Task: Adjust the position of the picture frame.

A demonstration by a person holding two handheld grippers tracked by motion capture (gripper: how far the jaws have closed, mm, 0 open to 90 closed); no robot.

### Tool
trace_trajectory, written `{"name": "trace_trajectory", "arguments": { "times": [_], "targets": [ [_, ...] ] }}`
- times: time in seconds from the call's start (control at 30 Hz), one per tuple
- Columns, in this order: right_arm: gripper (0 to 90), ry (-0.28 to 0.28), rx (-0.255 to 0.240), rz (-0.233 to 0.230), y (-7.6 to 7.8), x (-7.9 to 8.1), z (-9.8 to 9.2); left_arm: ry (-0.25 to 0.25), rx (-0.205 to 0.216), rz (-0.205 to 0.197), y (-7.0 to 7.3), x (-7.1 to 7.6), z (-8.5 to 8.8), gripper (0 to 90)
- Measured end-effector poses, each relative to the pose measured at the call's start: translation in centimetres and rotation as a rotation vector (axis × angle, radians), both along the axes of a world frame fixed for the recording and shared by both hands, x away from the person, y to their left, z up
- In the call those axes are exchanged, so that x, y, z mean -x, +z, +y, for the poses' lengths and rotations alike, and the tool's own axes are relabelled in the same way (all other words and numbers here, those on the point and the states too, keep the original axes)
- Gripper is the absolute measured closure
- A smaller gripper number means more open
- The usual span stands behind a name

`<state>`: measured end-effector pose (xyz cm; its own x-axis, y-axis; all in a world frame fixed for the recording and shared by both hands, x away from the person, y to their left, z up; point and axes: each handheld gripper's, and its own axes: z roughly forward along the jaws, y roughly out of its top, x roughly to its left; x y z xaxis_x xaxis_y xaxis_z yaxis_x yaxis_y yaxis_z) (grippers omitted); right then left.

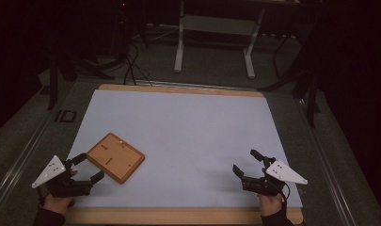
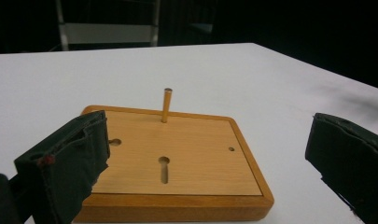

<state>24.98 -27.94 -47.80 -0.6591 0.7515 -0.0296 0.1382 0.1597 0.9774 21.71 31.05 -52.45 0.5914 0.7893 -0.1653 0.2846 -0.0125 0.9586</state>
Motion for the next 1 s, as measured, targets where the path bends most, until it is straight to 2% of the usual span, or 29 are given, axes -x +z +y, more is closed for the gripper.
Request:
{"name": "trace_trajectory", "arguments": {
  "times": [0.23, 0.27, 0.3, 0.4, 0.47, 0.53, 0.73, 0.8, 0.83, 0.87, 0.97, 1.0],
  "targets": [
    [13.5, -0.004, 0.017, -0.013, -0.2, -0.2, 0.3, -0.007, 0.016, -0.016, 0.2, 0.2, 0.0, 0.1],
    [13.5, -0.01, 0.018, -0.016, -0.2, -0.2, 0.3, -0.019, 0.034, 0.001, 0.5, 0.3, 0.0, 0.1],
    [13.5, -0.012, 0.012, -0.017, -0.2, -0.2, 0.2, -0.02, 0.03, 0.016, 0.5, 0.3, -0.1, 0.1],
    [13.5, -0.024, 0.011, -0.013, -0.1, -0.2, 0.1, -0.023, -0.014, 0.05, 0.7, 0.4, -0.3, 0.0],
    [13.5, -0.026, 0.014, -0.005, -0.2, -0.3, 0.2, -0.048, 0.004, 0.077, 0.9, 0.3, -0.4, 0.1],
    [13.5, -0.031, 0.026, -0.003, -0.3, -0.3, 0.3, -0.032, -0.025, 0.079, 1.1, 0.3, -0.5, 0.1],
    [13.5, -0.031, 0.012, 0.013, -0.4, -0.4, 0.5, -0.038, -0.055, 0.11, 1.8, -1.1, -0.5, 3.0],
    [13.5, -0.028, 0.012, 0.015, -0.5, -0.5, 0.5, -0.014, -0.087, 0.12, 1.8, -1.8, -0.7, 7.5],
    [13.5, -0.025, 0.007, 0.017, -0.5, -0.5, 0.4, -0.016, -0.099, 0.133, 1.8, -2.3, -0.8, 11.1],
    [13.5, -0.027, 0.006, 0.02, -0.5, -0.5, 0.4, 0.001, -0.124, 0.147, 1.8, -2.8, -1.0, 13.9],
    [13.5, -0.025, -0.006, 0.024, -0.6, -0.6, 0.2, -0.013, -0.169, 0.187, 1.6, -4.2, -1.7, 20.3],
    [13.5, -0.024, -0.011, 0.027, -0.6, -0.6, 0.2, -0.031, -0.171, 0.194, 1.5, -4.7, -2.0, 23.6]
  ]
}}
